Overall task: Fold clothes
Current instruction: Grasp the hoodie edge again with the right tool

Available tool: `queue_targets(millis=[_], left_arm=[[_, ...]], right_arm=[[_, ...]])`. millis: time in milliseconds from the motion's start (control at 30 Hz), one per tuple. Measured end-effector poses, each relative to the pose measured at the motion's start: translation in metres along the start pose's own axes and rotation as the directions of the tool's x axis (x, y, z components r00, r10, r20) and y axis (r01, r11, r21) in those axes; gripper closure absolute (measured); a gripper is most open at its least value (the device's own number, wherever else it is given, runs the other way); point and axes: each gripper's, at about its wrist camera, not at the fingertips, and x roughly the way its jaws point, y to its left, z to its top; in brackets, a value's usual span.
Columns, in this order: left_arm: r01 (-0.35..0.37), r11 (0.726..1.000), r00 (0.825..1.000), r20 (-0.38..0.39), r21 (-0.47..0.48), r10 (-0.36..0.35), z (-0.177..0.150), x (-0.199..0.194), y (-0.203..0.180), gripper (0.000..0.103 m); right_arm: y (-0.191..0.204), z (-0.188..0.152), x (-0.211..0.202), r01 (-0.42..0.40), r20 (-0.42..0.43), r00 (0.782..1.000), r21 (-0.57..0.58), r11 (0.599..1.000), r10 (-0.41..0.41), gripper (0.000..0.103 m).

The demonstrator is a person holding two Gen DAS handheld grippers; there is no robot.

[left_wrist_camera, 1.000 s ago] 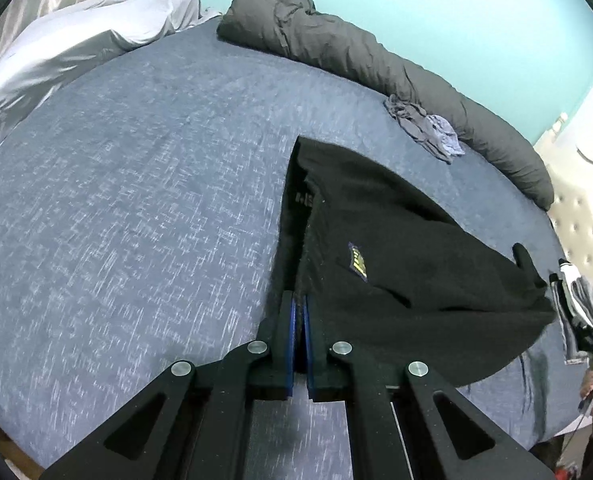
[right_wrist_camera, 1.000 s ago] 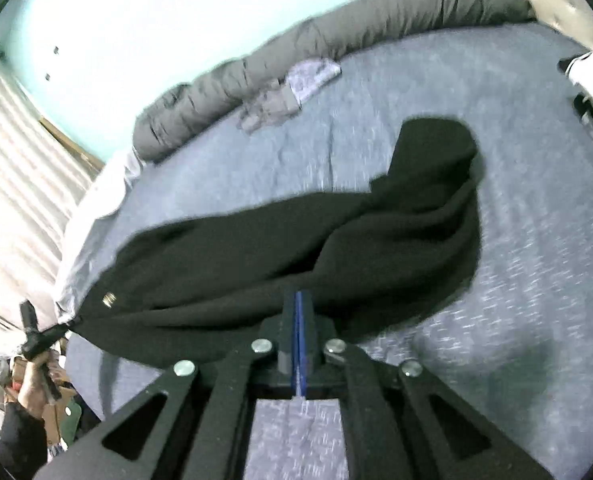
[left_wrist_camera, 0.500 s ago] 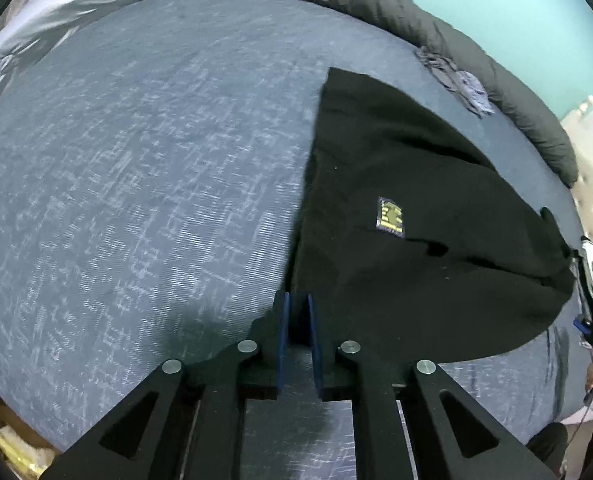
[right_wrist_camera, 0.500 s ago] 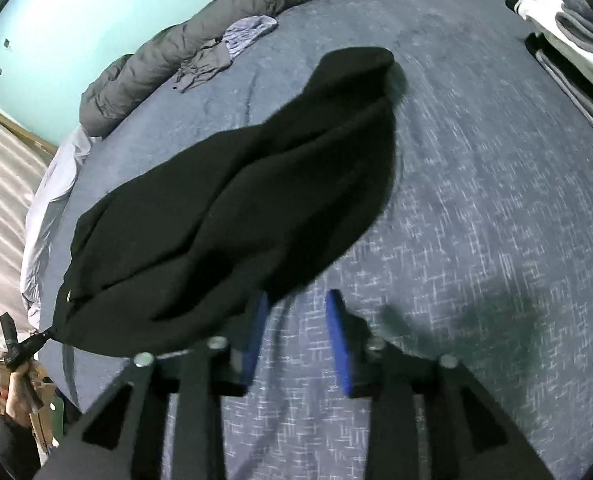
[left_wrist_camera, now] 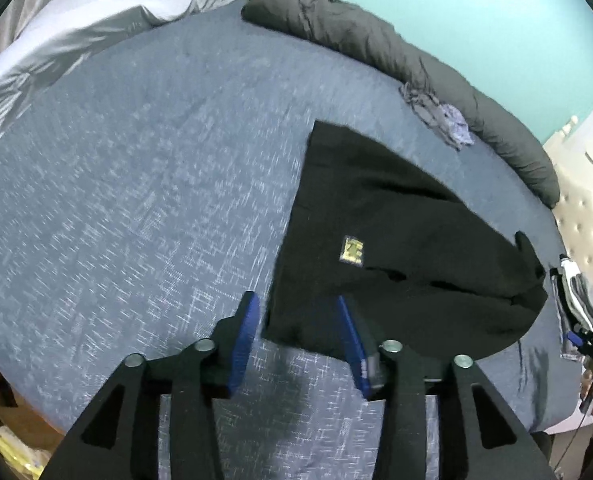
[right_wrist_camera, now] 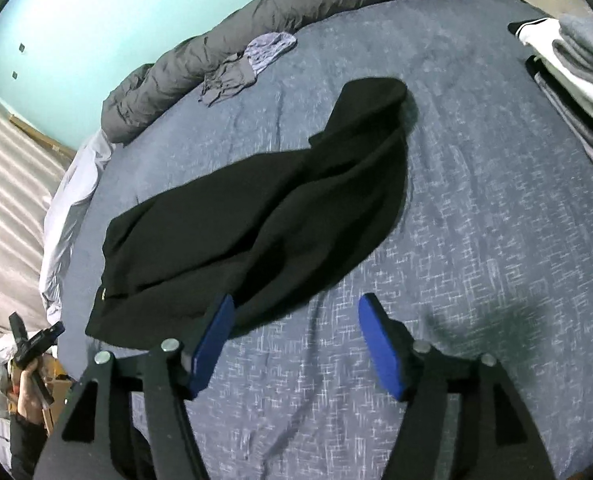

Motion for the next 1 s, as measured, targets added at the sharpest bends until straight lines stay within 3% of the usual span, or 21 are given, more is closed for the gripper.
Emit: queue_targets(millis=[233, 533, 733, 867, 900, 933, 1000], left_arm=[[-0.003, 1.000, 1.000, 0.012, 0.002, 0.003, 0.020, 0.005, -0.004, 0.052], [-0.018, 0.998, 0.999, -0.035, 0.066, 0.021, 0.076, 0.079, -0.033, 0.048], [-0.036, 0.997, 0.998, -0.056, 0.061, 0.040, 0.116, 0.134, -0.043, 0.047], [-0.053, 0.998, 0.996, -0.064, 0.031, 0.055, 0.134, 0.161, -0.041, 0.046], [-0.055, 0.998, 0.996, -0.062, 0.022, 0.056, 0.137, 0.165, -0.040, 0.046], [-0.057, 0.998, 0.997, -0.060, 0.013, 0.057, 0.140, 0.168, -0.039, 0.046], [-0.060, 0.998, 0.997, -0.057, -0.005, 0.060, 0.146, 0.176, -0.037, 0.046]], right_arm=[[-0.019, 0.020, 0.008, 0.020, -0.008, 1.000, 0.048, 0.999, -0.020, 0.032], [-0.069, 0.056, 0.069, 0.067, -0.031, 0.998, 0.161, 0.985, -0.063, 0.032], [-0.092, 0.087, 0.108, 0.045, -0.010, 0.999, 0.226, 0.973, -0.044, 0.032], [-0.090, 0.098, 0.135, 0.059, -0.039, 0.998, 0.200, 0.978, -0.052, 0.032], [-0.089, 0.099, 0.140, 0.058, -0.048, 0.998, 0.191, 0.980, -0.050, 0.034], [-0.088, 0.100, 0.144, 0.049, -0.050, 0.998, 0.167, 0.985, -0.041, 0.051], [-0.082, 0.099, 0.144, 0.069, -0.045, 0.997, 0.133, 0.989, -0.064, 0.076]])
